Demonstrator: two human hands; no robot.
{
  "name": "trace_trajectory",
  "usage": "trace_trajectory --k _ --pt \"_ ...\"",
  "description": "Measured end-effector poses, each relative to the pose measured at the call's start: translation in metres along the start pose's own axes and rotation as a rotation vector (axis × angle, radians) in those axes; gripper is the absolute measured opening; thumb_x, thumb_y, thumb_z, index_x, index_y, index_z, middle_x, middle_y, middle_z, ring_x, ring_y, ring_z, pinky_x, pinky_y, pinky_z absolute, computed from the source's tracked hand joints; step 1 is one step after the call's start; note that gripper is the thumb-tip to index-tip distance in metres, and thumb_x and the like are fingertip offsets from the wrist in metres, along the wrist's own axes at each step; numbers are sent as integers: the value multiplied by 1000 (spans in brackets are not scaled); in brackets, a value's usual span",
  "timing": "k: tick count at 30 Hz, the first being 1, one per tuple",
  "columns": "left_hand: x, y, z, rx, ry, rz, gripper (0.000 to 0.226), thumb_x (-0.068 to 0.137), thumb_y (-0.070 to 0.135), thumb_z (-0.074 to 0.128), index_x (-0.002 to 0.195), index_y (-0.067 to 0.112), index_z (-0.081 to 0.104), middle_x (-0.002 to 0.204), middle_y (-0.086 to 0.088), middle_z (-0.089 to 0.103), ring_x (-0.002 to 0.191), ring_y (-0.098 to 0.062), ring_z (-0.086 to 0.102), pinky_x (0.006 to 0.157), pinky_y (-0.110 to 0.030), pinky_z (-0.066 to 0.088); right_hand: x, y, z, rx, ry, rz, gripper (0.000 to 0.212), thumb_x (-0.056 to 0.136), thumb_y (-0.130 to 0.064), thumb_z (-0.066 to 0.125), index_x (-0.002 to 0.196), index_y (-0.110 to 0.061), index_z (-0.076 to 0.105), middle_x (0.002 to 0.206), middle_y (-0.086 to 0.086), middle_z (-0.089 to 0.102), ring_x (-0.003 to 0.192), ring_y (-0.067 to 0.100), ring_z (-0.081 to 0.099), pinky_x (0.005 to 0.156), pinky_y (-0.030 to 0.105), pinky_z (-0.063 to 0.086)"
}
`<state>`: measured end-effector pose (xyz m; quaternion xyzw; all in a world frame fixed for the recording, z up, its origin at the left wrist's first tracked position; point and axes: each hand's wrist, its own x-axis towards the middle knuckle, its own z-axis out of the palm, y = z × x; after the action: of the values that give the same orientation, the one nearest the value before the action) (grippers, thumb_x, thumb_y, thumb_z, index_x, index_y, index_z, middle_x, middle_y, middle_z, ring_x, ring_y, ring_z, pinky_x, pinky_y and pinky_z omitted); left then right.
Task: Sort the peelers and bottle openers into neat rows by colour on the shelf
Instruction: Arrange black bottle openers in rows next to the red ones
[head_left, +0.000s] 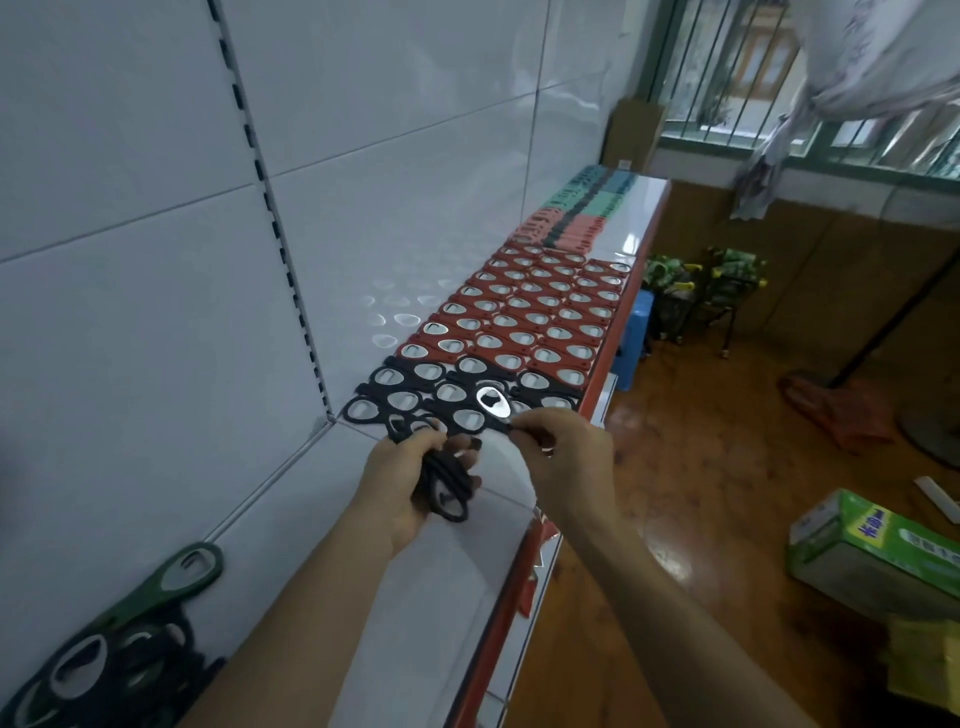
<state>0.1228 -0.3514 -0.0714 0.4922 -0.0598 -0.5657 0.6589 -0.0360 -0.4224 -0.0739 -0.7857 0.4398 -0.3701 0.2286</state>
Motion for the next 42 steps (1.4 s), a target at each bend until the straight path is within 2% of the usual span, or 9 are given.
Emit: trace_trajectory --k 3,5,7,12,16,22,33,37,42 --pt "9 5 -8 553 108 336 15 93 7 64 108 6 63 76 -10 67 54 -17 64 57 -41 58 4 15 -10 -117 -180 8 19 94 -12 70 111 -16 78 107 -2 75 93 11 65 90 25 56" --pt "14 4 -14 1095 110 551 23 88 13 68 110 16 63 83 -2 69 70 -20 67 69 -41 60 -1 19 -9 -196 -267 -48 19 95 -10 69 111 -16 78 108 -1 74 96 14 66 91 27 56" --pt "17 -1 -16 1464 71 695 29 87 18 70 115 20 63 97 1 69 87 -22 66 77 -40 57 -6 23 -6 -221 -272 -90 21 94 -7 67 109 -15 79 105 -1 73 96 16 64 89 31 55" --pt "23 -9 -17 1712 9 743 35 86 26 69 120 21 63 123 9 49 93 -21 63 80 -38 56 -8 27 2 -319 -248 -98 27 93 -2 62 107 -17 80 101 1 70 98 19 60 80 26 49" --pt "28 -8 -17 1805 -10 670 50 86 31 70 133 22 57 132 9 39 95 -19 62 81 -33 54 -8 31 7 -372 -218 -94 32 89 3 63 104 -18 81 94 1 69 92 20 59 77 32 52" --pt "32 -7 -18 1803 -37 648 53 85 30 69 136 22 57 129 10 43 99 -20 62 85 -34 54 -8 36 8 -434 -179 -103 32 89 -1 63 104 -24 80 92 -3 71 89 21 62 77 42 56" --pt "35 -3 -21 1776 -69 652 57 84 29 68 139 22 55 131 11 45 103 -18 61 89 -32 53 -4 37 5 -426 -232 -90 29 95 -6 57 110 -20 79 100 -2 69 95 17 61 78 32 55" --pt "35 -4 -20 1773 -65 660 52 84 29 68 135 23 58 127 11 45 100 -18 61 87 -34 54 -2 37 8 -461 -231 -195 30 100 -22 57 128 -26 67 121 -6 64 112 18 53 91 38 50" --pt "34 -4 -18 1777 -45 670 44 85 29 69 128 23 61 126 9 47 99 -20 62 85 -33 54 0 34 15 -501 -458 -338 39 108 -30 39 145 -30 50 149 -8 50 133 19 43 101 42 40"
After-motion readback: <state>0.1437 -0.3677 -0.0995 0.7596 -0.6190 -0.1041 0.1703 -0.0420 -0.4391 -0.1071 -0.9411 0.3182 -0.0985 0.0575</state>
